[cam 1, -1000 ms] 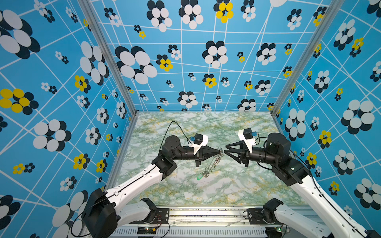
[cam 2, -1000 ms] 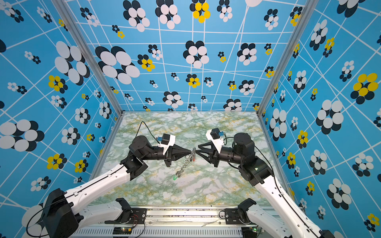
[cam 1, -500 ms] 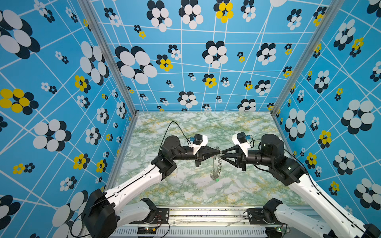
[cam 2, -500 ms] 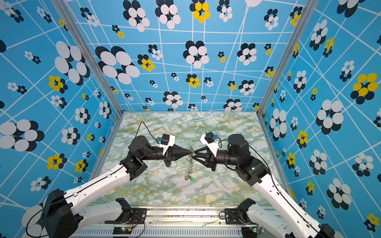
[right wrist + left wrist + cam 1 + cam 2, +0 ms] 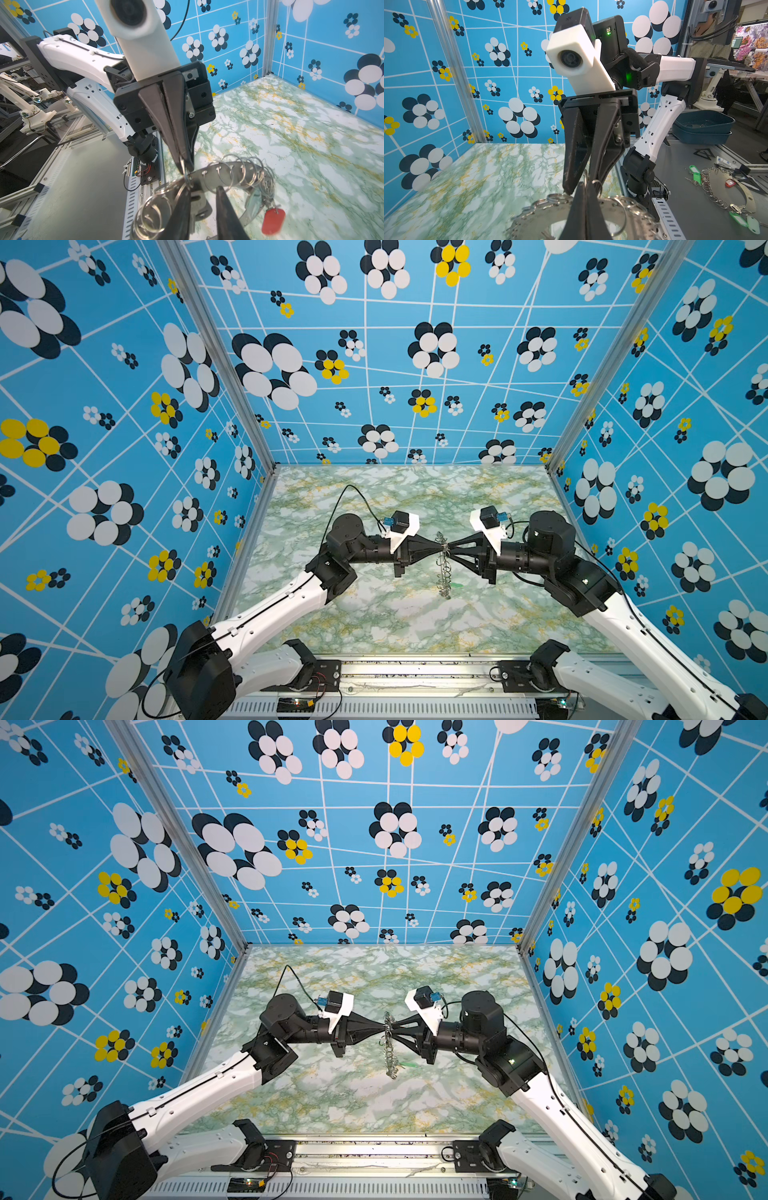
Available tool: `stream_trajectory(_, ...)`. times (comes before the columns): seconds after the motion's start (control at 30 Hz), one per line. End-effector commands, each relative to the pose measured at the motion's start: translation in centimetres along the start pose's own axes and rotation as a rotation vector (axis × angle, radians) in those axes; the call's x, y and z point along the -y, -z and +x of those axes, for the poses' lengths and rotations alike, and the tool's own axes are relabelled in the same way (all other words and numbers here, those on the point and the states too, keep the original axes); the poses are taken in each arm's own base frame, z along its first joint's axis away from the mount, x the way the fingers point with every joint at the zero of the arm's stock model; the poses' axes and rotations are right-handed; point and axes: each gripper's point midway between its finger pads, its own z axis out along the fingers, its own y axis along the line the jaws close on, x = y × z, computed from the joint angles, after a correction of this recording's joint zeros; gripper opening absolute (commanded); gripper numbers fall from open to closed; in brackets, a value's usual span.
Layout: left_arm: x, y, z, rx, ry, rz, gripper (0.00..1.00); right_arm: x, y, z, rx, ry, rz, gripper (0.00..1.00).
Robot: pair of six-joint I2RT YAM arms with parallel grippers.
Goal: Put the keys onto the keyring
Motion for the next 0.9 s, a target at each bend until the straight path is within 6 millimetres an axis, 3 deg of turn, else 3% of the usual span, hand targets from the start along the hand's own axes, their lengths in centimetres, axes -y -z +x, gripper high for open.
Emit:
stream_trajectory(0.0, 0.93, 0.27, -1.56, 0.034, -0.059, 0.014, 0.0, -0.85, 0.61, -1.51, 0.05, 0.054, -0.016, 0.24)
stream_trajectory(0.47, 1.18, 0.04, -1.6, 0.029, -0.053, 0.034, 0.0, -0.96, 0.15, -1.6, 0.061, 0.051, -0.045, 0.18)
stream_trajectory(0.87, 1.36, 0.13, -1.9, 0.035, -0.061, 0.032, 0.0, -1.34, -0.25, -0.87, 0.034, 0.025, -0.086, 0.06)
